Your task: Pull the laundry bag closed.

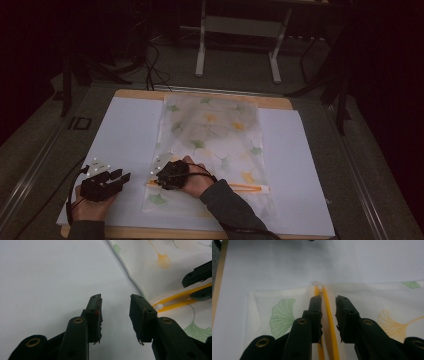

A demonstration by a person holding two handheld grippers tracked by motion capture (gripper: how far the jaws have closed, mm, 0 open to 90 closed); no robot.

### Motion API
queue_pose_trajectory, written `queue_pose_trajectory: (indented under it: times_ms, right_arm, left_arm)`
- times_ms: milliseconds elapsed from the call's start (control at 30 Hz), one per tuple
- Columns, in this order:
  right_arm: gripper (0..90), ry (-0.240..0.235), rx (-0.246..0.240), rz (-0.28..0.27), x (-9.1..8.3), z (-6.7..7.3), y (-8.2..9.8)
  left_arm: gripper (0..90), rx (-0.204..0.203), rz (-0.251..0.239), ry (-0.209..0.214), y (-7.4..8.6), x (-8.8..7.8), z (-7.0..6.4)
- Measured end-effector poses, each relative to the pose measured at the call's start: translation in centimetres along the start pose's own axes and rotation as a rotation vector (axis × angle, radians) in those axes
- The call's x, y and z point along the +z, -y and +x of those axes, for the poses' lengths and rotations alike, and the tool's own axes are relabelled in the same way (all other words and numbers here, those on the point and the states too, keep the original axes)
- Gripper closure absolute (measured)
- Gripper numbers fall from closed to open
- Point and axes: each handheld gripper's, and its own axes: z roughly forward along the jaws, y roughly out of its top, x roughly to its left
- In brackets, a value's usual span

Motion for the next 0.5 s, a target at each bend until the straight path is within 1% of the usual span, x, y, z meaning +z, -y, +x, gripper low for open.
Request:
queue_pose_trajectory:
  times_ms: [167,367,433,500]
  right_arm:
    - [71.0,-0.01,0.004,-0.003,0.8,0.1,-0.6]
    - [70.8,-0.017,0.011,-0.003,1.4,0.1,-1.2]
    - [67.6,-0.019,0.011,-0.003,1.9,0.2,-1.5]
    - [67.6,-0.022,0.014,-0.001,2.2,0.1,-1.7]
  left_arm:
    - [62.2,0.002,0.0,-0.002,0.0,-0.1,0.0]
    - [62.2,0.001,-0.001,-0.002,0.0,-0.1,0.1]
    - [62.2,0.001,-0.001,-0.001,0.0,-0.1,0.1]
    - [62.2,0.001,-0.001,-0.001,0.0,-0.1,0.1]
